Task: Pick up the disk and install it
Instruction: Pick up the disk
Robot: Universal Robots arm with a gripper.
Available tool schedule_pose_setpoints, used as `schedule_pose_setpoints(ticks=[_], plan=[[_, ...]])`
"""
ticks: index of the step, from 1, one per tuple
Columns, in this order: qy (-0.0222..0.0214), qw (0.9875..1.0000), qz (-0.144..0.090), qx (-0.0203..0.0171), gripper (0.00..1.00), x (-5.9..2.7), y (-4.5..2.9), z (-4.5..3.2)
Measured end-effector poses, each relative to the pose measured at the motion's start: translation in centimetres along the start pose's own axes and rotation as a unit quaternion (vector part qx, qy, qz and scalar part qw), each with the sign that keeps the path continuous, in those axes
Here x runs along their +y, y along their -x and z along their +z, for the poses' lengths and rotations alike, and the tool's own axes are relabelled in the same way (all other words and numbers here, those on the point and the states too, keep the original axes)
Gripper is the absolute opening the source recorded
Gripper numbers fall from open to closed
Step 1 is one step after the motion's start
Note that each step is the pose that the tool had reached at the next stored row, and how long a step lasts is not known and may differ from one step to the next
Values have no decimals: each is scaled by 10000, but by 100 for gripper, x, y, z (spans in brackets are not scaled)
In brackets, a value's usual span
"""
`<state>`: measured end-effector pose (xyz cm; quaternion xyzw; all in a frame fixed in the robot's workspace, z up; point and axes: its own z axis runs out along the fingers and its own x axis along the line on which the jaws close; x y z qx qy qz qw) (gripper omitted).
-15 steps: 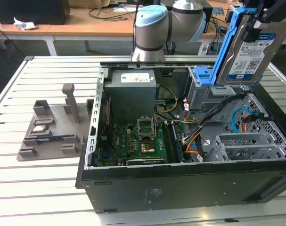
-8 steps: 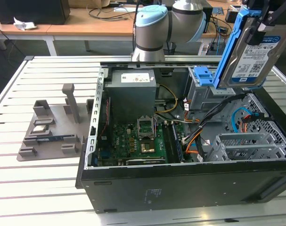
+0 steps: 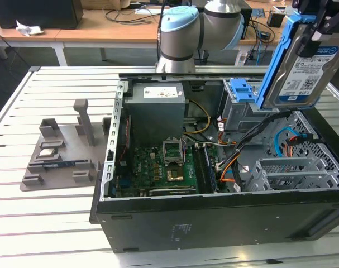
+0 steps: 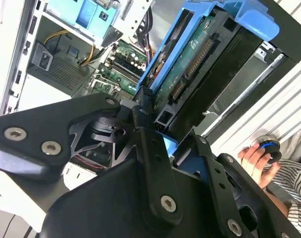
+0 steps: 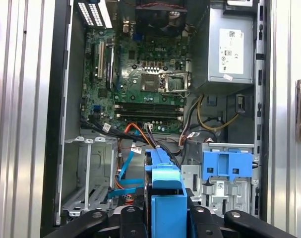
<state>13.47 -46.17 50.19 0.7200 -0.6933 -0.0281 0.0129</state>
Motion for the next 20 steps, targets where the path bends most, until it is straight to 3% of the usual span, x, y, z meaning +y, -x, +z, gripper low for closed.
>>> schedule_pose_setpoints(ticks=[2, 20], plan=[[0, 10000, 0, 0, 36, -19, -70, 0], [0, 10000, 0, 0, 36, -81, -318, 1]])
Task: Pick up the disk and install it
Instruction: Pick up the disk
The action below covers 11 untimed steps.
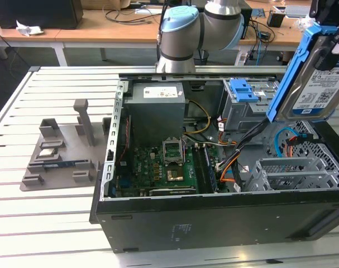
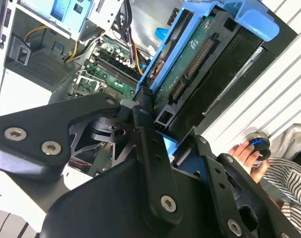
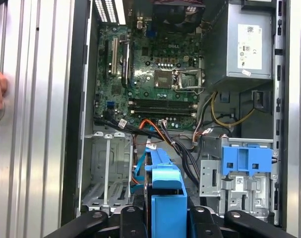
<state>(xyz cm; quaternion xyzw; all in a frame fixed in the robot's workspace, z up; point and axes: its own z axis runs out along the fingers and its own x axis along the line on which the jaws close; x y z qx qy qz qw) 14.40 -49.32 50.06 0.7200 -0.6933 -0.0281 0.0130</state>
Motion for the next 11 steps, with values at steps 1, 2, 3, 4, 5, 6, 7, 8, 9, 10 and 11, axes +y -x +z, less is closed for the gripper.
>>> schedule_pose_setpoints(ticks=[1, 2, 3, 4, 5, 6, 7, 8, 9, 10, 11], plan=[[0, 10000, 0, 0, 36, -2, -14, 0], [0, 10000, 0, 0, 36, -5, -28, 0], [0, 10000, 0, 0, 36, -6, -39, 0], [0, 10000, 0, 0, 36, -8, -52, 0], [0, 10000, 0, 0, 36, -9, -65, 0], [0, 10000, 0, 0, 36, -11, -91, 0], [0, 10000, 0, 0, 36, -12, -118, 1], [0, 10000, 0, 0, 36, -12, -138, 1], [0, 10000, 0, 0, 36, -13, -157, 1], [0, 10000, 0, 0, 36, -13, -186, 1], [0, 10000, 0, 0, 36, -14, -206, 1]])
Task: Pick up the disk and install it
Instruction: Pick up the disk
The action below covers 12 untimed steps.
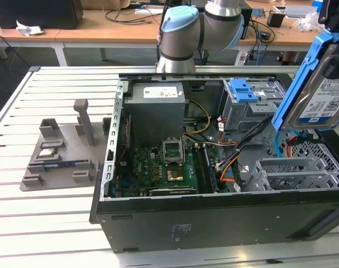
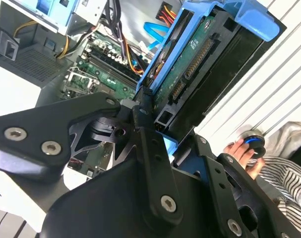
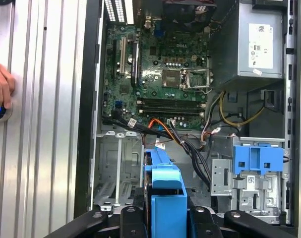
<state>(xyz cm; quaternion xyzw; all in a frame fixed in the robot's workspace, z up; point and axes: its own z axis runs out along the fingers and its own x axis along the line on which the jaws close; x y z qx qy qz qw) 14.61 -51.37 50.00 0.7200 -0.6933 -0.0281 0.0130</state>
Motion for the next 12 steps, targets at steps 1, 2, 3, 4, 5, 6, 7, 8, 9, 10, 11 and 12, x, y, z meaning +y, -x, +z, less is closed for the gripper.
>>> schedule_pose_setpoints(ticks=[1, 2, 3, 4, 5, 6, 7, 8, 9, 10, 11, 12], plan=[[0, 10000, 0, 0, 36, -1, -27, 0], [0, 10000, 0, 0, 36, -1, -45, 0], [0, 10000, 0, 0, 36, -2, -75, 0], [0, 10000, 0, 0, 36, -2, -96, 0], [0, 10000, 0, 0, 36, -3, -113, 0], [0, 10000, 0, 0, 36, -3, -138, 0], [0, 10000, 0, 0, 36, -3, -161, 0], [0, 10000, 0, 0, 36, -4, -176, 0], [0, 10000, 0, 0, 36, -5, -196, 0], [0, 10000, 0, 0, 36, -5, -209, 0], [0, 10000, 0, 0, 36, -6, -223, 0], [0, 10000, 0, 0, 36, -7, -248, 0]])
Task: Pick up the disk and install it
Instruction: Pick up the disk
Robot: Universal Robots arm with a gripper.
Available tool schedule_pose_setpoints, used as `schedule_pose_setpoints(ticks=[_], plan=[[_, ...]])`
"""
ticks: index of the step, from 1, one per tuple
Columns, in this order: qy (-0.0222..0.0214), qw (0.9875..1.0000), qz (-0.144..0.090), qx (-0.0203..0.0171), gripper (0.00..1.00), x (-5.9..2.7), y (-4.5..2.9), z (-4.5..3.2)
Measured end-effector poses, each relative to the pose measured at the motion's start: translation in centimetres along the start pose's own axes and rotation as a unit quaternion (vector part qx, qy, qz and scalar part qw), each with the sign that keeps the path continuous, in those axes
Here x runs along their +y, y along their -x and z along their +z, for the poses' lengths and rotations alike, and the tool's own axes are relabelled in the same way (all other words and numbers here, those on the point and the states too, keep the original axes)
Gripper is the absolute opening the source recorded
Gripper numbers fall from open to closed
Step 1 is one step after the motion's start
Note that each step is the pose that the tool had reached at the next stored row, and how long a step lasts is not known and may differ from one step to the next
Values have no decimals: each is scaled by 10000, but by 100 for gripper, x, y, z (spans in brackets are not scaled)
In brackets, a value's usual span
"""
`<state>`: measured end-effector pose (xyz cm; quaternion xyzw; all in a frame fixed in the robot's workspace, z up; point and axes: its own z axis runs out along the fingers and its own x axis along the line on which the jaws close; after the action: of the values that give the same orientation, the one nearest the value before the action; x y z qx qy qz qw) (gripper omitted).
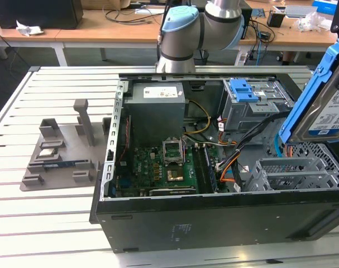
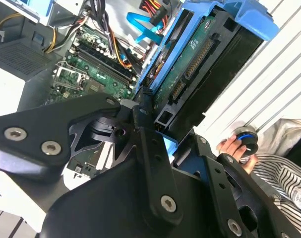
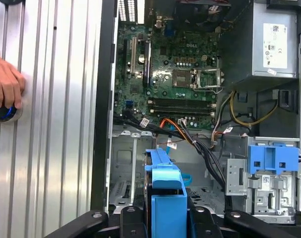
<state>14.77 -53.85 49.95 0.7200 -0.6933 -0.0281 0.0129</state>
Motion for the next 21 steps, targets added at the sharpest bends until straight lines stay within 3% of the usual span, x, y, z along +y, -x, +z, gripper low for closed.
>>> schedule_pose_setpoints(ticks=[13, 14, 15, 16, 17, 21], plan=[[0, 10000, 0, 0, 36, -9, -208, 1], [0, 10000, 0, 0, 36, -13, -337, 4], [0, 10000, 0, -2, 36, -13, -343, 6], [-2, 10000, 34, -40, 36, -2, -344, 5], [-9, 9997, 189, -126, 36, 43, -343, 54], [-14, 9994, 305, -131, 36, 87, -304, 178]])
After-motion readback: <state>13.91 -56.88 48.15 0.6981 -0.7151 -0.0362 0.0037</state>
